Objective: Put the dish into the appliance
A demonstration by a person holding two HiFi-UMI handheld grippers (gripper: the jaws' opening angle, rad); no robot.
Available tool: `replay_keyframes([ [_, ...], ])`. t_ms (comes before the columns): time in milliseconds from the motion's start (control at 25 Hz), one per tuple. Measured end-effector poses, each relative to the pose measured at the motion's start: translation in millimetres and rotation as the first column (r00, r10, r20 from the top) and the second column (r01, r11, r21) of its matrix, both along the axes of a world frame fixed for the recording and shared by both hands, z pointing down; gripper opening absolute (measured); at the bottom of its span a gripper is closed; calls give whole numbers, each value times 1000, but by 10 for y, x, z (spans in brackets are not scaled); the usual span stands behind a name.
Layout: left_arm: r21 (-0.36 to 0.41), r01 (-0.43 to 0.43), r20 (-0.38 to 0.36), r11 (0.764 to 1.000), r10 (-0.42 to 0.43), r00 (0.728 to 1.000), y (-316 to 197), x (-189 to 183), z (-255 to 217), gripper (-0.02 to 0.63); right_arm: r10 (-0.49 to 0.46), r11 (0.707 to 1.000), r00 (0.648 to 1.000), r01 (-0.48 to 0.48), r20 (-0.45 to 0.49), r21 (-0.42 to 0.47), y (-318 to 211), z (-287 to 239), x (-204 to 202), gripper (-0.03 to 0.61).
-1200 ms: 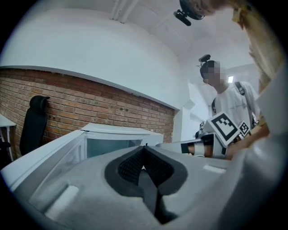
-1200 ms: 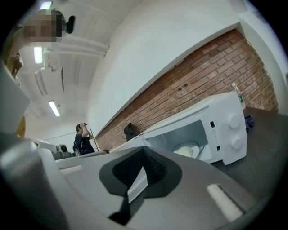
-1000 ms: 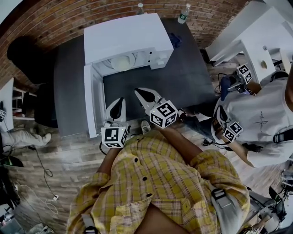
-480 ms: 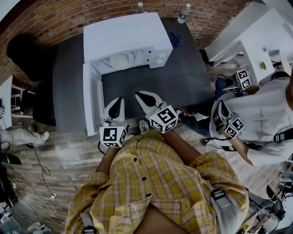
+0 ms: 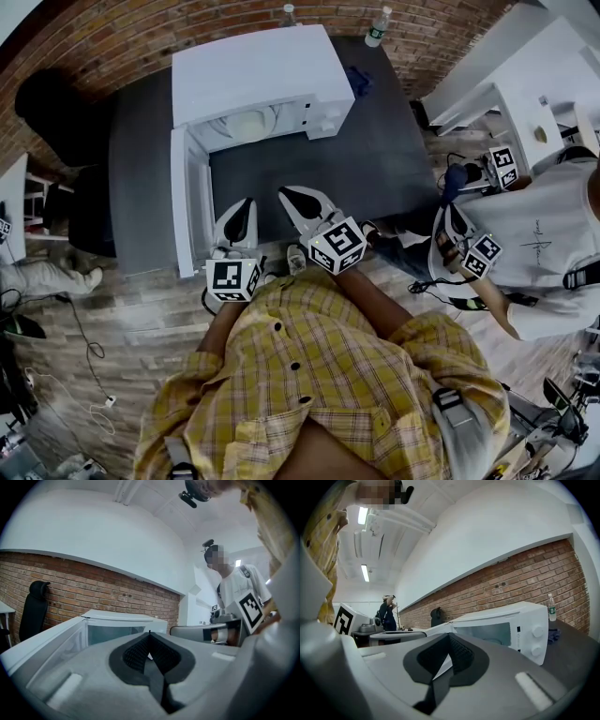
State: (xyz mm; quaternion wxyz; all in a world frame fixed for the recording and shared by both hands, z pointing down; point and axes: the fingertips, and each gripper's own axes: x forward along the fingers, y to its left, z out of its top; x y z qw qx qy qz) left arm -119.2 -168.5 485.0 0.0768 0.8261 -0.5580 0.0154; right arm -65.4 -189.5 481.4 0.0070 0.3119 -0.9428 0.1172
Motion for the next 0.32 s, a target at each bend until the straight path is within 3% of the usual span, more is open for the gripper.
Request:
replay_keyframes([
  [320, -4, 8, -2, 1000, -8, 1000, -3, -35, 51, 0, -1, 1000, 1000, 1, 3, 4, -15, 26, -17, 3],
])
